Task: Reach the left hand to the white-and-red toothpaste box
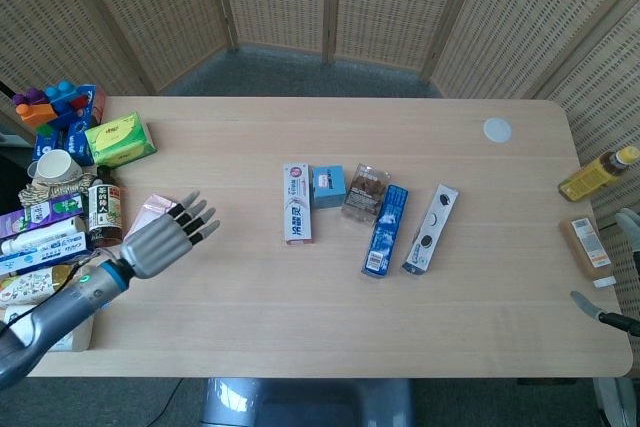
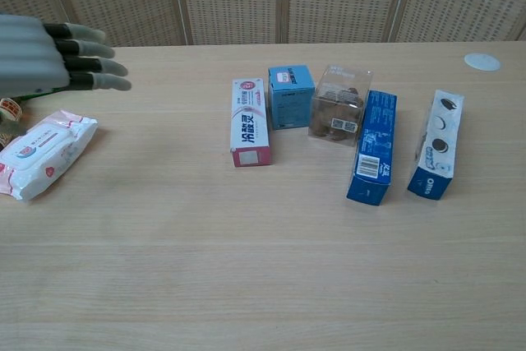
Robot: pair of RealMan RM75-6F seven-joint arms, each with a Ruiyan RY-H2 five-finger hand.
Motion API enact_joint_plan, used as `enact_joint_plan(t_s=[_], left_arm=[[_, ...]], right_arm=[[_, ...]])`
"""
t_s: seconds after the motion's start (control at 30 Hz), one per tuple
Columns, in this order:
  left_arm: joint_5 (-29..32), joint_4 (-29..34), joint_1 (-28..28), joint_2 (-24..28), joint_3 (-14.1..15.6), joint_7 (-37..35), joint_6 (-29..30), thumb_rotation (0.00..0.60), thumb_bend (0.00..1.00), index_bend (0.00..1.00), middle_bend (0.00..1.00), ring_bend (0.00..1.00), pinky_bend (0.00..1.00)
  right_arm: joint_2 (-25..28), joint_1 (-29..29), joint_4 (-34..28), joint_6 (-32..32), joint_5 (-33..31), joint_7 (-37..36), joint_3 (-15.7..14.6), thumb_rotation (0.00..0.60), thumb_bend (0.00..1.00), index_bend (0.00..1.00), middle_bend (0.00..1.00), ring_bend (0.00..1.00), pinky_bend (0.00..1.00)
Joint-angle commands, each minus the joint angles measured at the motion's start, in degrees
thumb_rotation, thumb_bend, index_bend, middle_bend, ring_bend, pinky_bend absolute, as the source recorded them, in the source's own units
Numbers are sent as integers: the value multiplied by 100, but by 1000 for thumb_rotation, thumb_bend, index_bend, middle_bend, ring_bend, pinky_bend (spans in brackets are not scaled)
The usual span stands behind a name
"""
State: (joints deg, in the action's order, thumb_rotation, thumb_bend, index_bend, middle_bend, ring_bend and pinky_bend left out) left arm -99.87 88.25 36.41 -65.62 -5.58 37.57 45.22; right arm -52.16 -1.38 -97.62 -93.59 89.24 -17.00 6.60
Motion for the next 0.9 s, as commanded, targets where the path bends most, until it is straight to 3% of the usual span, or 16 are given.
enact_joint_plan(t_s=[0.03, 0.3, 0.6, 0.9], left_arm=[[301, -389, 483, -699, -204, 705, -421, 600, 0, 0, 0, 0, 0], [291, -939, 1012, -1505, -237, 959, -539, 600, 0, 0, 0, 0, 0], [765, -1570, 1456, -2378, -366, 1626, -815, 600, 0, 0, 0, 0, 0], [1151, -2604, 1785, -3452, -374, 1853, -778, 600, 0, 0, 0, 0, 0]], right_arm=[[16, 6, 2, -15, 4, -60, 3, 600, 0, 0, 0, 0, 0], [84, 17, 31, -8, 20, -347, -11, 600, 0, 0, 0, 0, 0], [154, 33, 123, -35, 7, -694, 4, 600, 0, 0, 0, 0, 0], [215, 50, 149, -63, 19, -913, 2, 600, 0, 0, 0, 0, 0]])
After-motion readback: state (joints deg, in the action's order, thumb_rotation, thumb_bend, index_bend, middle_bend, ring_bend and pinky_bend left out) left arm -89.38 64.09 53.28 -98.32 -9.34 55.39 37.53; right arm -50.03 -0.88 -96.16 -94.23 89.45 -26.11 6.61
